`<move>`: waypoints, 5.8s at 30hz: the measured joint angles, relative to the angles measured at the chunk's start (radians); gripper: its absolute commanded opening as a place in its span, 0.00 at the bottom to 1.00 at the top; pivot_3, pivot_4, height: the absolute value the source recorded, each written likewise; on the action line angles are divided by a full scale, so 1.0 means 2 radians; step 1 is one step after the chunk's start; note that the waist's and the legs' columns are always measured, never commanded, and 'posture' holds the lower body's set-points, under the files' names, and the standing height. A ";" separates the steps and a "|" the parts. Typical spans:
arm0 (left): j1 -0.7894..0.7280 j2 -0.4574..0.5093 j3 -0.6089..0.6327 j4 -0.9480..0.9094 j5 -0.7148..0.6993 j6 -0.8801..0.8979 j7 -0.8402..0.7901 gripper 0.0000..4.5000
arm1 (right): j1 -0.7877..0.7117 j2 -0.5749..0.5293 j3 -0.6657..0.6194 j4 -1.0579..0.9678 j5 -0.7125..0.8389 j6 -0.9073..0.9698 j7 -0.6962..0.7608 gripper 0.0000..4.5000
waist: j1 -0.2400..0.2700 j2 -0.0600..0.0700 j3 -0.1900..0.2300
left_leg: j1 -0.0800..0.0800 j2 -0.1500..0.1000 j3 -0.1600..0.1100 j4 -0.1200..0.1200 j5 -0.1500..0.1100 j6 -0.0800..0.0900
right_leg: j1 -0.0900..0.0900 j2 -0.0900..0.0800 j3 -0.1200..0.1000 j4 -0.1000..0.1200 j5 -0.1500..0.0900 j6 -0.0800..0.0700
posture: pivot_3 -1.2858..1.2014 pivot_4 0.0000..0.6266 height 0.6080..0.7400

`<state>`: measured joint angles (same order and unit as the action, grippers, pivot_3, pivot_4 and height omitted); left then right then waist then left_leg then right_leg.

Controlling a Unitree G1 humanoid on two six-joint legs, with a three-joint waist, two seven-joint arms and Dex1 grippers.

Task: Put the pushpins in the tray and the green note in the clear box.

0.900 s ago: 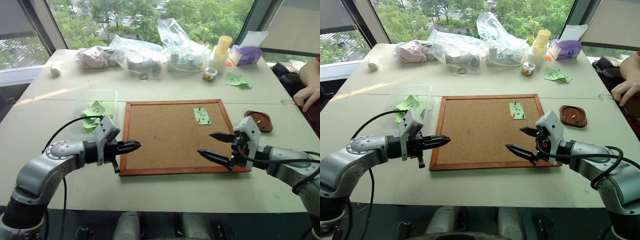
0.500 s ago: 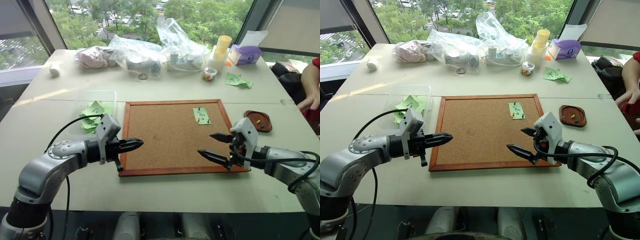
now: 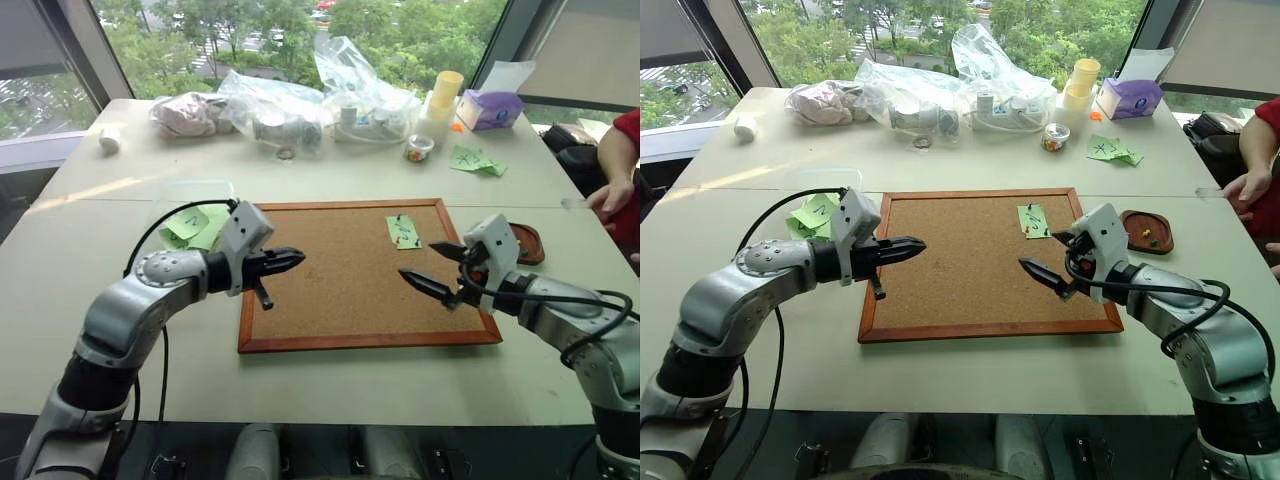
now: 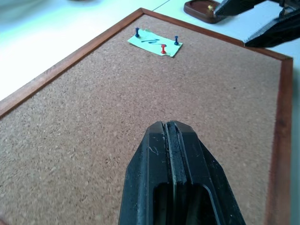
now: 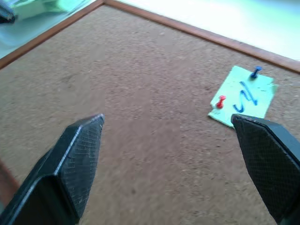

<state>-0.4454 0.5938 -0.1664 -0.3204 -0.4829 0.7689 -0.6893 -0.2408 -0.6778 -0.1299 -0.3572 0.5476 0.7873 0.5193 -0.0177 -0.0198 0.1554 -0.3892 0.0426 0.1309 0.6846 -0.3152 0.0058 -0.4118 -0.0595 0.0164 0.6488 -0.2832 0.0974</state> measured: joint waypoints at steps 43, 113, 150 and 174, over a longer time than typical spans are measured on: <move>-0.003 -0.010 -0.073 0.055 0.117 -0.007 -0.015 0.00 | -0.262 0.140 0.052 0.501 -0.186 -0.235 0.007 0.00 | 0.000 0.001 0.000 | -0.001 0.001 0.001 0.000 0.001 -0.001 | -0.002 0.000 0.000 0.002 0.000 0.001 | 0.52 0.24 0.96; -0.011 -0.035 -0.067 0.087 0.138 -0.018 -0.035 0.00 | -0.092 0.094 -0.126 0.220 -0.099 -0.134 -0.128 0.93 | 0.002 0.006 -0.003 | 0.005 0.001 0.001 -0.001 0.001 -0.001 | 0.003 0.000 0.001 0.001 0.000 0.001 | 0.52 0.24 0.96; -0.009 -0.038 -0.067 0.087 0.139 -0.018 -0.035 0.00 | -0.043 0.141 0.007 0.224 -0.135 -0.165 -0.048 0.02 | 0.001 0.006 -0.003 | 0.004 0.001 0.001 -0.001 -0.001 0.001 | 0.003 -0.001 0.001 0.001 0.000 0.001 | 0.52 0.24 0.96; -0.012 -0.039 -0.069 0.090 0.139 -0.018 -0.038 0.00 | -0.054 0.128 -0.109 0.213 -0.120 -0.208 -0.151 0.02 | 0.002 0.006 -0.003 | 0.004 0.000 0.001 -0.001 -0.001 0.001 | 0.003 -0.002 0.001 0.000 0.000 0.000 | 0.52 0.24 0.96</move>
<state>-0.4689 0.5152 -0.3053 -0.1405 -0.2049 0.7320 -0.7655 -0.3494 -0.4210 -0.3488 0.0691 0.3079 0.3716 0.2180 -0.0129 -0.0077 0.1488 -0.3813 0.0434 0.1319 0.6830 -0.3165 0.0079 -0.4055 -0.0628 0.0175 0.6498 -0.2837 0.0967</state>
